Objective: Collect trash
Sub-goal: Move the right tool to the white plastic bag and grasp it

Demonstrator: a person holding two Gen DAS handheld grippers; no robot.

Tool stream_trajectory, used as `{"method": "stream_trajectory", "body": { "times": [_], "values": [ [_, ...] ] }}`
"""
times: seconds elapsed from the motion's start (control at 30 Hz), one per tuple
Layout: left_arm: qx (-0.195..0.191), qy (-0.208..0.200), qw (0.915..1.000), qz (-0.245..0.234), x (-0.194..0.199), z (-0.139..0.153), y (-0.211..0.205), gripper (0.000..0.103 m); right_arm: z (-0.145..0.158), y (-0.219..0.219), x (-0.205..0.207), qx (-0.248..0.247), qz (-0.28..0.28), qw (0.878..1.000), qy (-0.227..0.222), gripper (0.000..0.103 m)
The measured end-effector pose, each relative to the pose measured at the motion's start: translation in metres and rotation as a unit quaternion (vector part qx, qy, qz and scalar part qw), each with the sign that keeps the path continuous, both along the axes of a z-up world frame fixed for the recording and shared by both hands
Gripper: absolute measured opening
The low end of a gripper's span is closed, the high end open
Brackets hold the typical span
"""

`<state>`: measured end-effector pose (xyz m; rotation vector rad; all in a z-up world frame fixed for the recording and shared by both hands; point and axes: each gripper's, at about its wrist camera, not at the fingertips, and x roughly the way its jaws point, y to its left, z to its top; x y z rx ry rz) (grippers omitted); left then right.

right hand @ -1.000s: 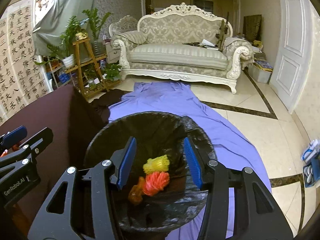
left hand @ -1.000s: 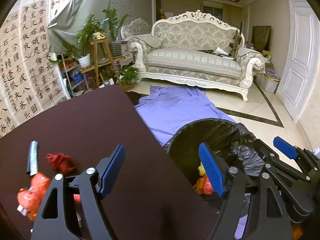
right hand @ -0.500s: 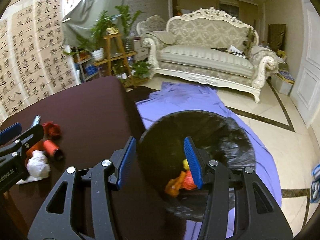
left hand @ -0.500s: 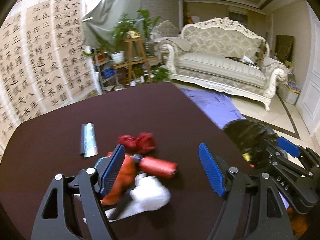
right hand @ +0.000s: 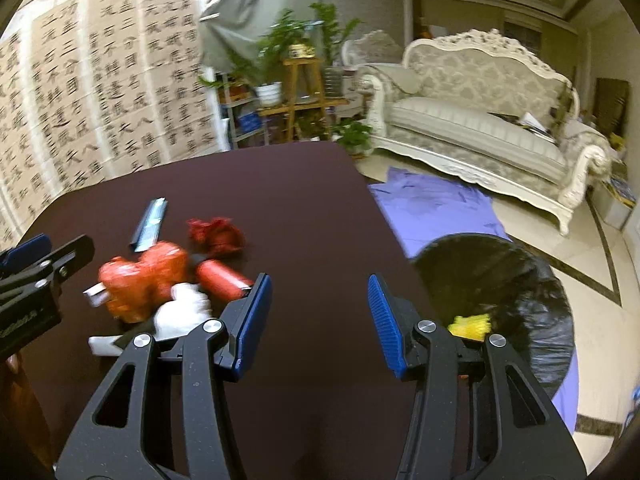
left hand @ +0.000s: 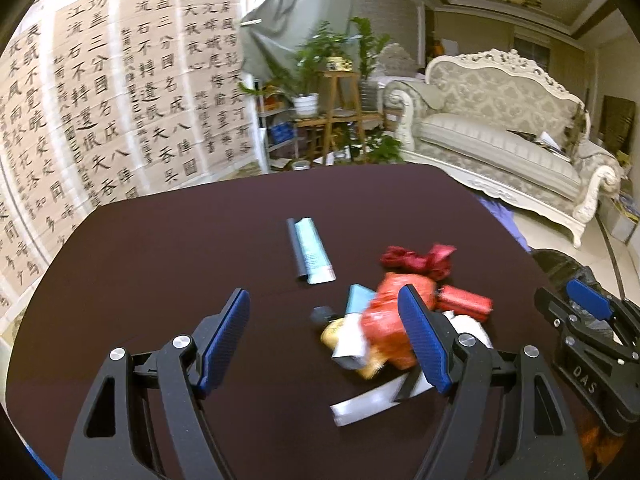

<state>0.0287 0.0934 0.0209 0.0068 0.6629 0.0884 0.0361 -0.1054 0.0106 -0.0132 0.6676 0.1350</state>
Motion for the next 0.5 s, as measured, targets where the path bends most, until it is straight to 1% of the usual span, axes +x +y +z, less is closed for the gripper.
{"method": "stream_trajectory", "body": {
  "times": [0.3,0.5],
  "values": [
    [-0.007,0.010,0.9994,0.032,-0.004,-0.010,0.037,0.074,-0.003,0.050,-0.005,-0.008,0.063,0.998,0.016,0.049],
    [-0.012,0.017,0.9990,0.039,-0.005,-0.016,0.049,0.074,-0.012,0.064,-0.003,-0.015,0.080,0.996,0.029,0.049]
  ]
}}
